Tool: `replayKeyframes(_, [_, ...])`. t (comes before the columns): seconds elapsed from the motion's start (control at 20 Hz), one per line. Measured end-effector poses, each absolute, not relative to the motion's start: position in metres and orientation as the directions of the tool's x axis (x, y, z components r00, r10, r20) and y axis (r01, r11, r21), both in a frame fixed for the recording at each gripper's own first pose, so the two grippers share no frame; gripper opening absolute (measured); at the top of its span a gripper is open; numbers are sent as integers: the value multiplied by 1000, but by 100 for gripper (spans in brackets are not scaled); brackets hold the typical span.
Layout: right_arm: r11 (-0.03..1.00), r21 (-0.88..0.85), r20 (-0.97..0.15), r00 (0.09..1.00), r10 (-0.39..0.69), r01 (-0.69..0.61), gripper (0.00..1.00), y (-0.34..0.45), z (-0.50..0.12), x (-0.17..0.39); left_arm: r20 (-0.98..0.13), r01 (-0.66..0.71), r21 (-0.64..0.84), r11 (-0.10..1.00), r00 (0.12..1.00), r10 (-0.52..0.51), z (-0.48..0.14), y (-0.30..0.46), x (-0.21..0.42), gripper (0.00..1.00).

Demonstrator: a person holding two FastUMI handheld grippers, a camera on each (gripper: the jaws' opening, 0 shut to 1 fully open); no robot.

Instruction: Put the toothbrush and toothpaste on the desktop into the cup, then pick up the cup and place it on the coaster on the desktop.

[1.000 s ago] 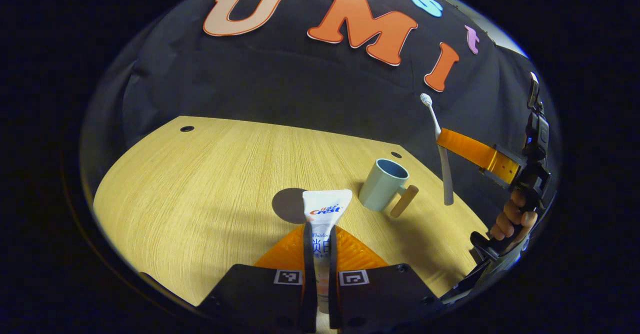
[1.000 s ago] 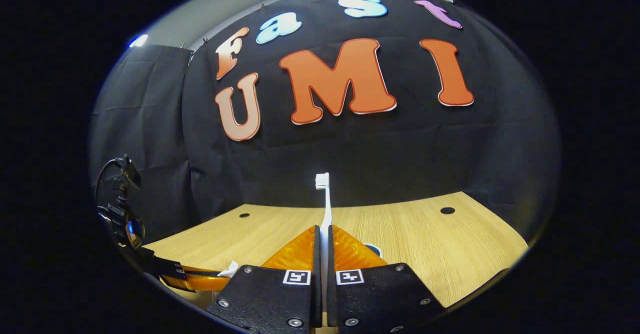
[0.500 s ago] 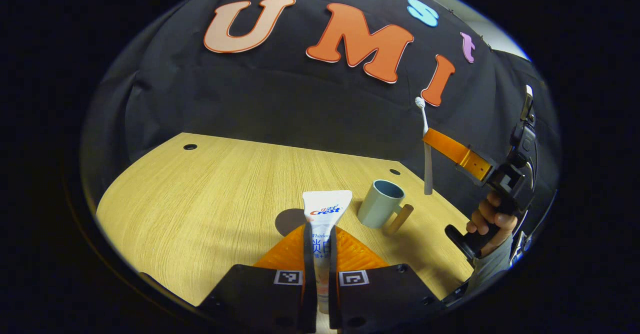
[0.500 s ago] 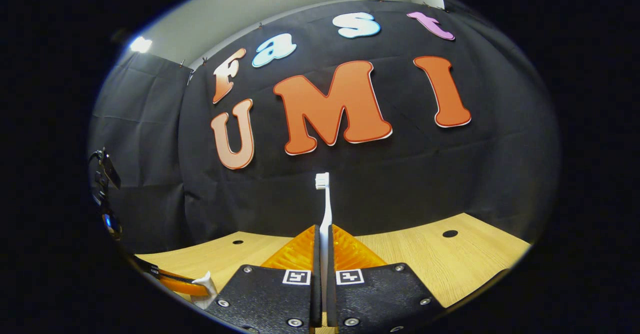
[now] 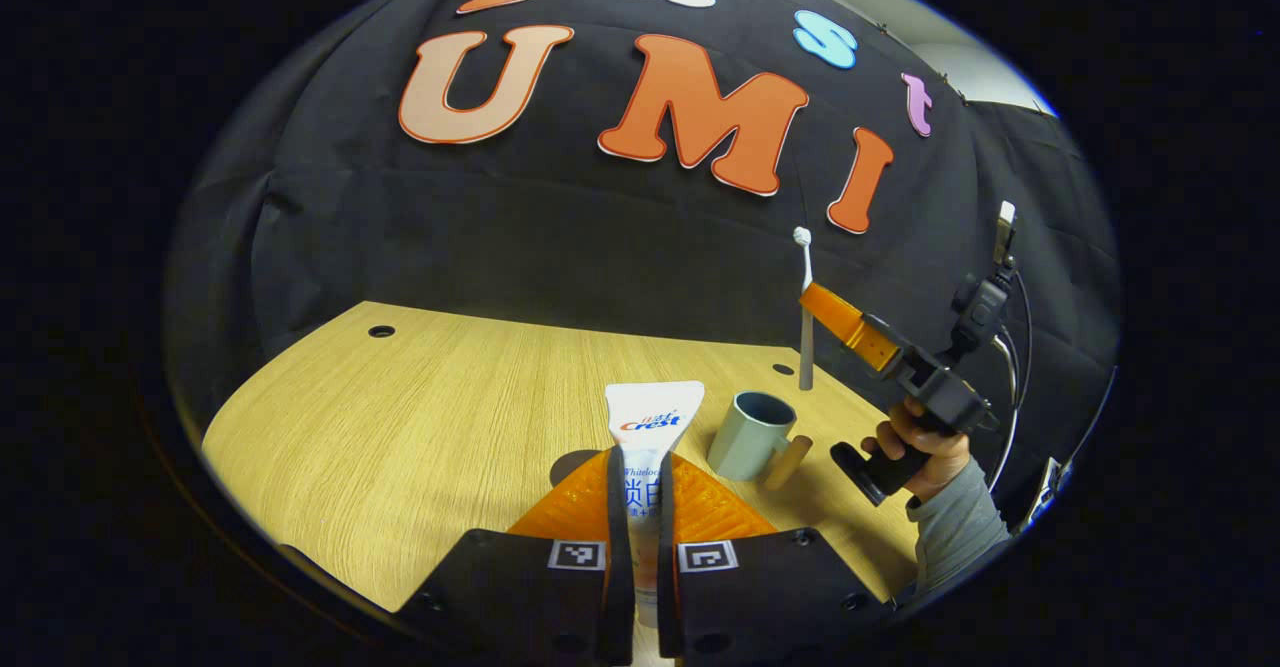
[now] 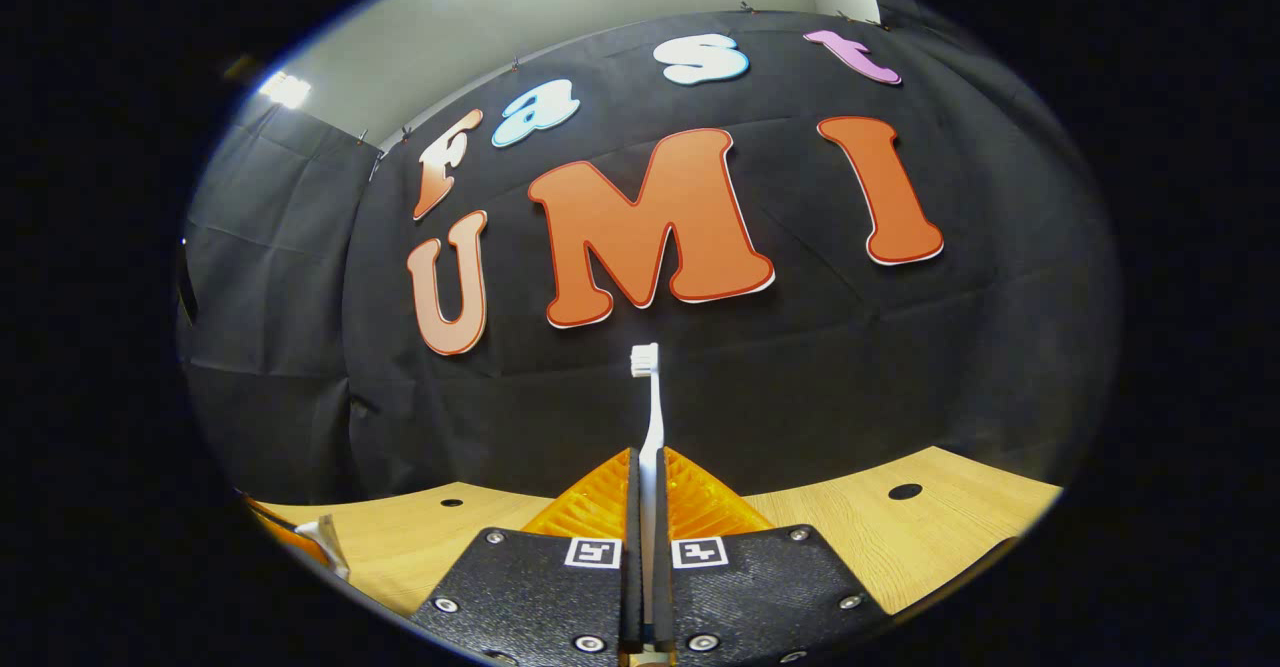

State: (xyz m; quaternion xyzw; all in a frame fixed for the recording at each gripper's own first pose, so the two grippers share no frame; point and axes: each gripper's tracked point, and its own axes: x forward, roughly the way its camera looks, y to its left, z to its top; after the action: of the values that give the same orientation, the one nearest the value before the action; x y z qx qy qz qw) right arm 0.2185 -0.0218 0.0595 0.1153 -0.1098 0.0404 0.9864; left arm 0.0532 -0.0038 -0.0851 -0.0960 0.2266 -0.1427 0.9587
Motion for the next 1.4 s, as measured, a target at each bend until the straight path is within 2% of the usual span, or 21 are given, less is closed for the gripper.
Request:
replayKeyframes(0.2, [967,213,225,970,88,-138,4,-19,48,228,-392,235,-238,942,864,-315,-72,-5,50,13])
replayKeyframes(0.65, [977,179,112,989,97,-116,4,-21,-3,244,-384,227,-253,941,869,-313,-62,-4,52,13])
replayKeyframes(1.4, [982,147,72,992,106,-116,6,-15,-26,220,-303,265,-268,926,889,-343,-55,-42,75,12])
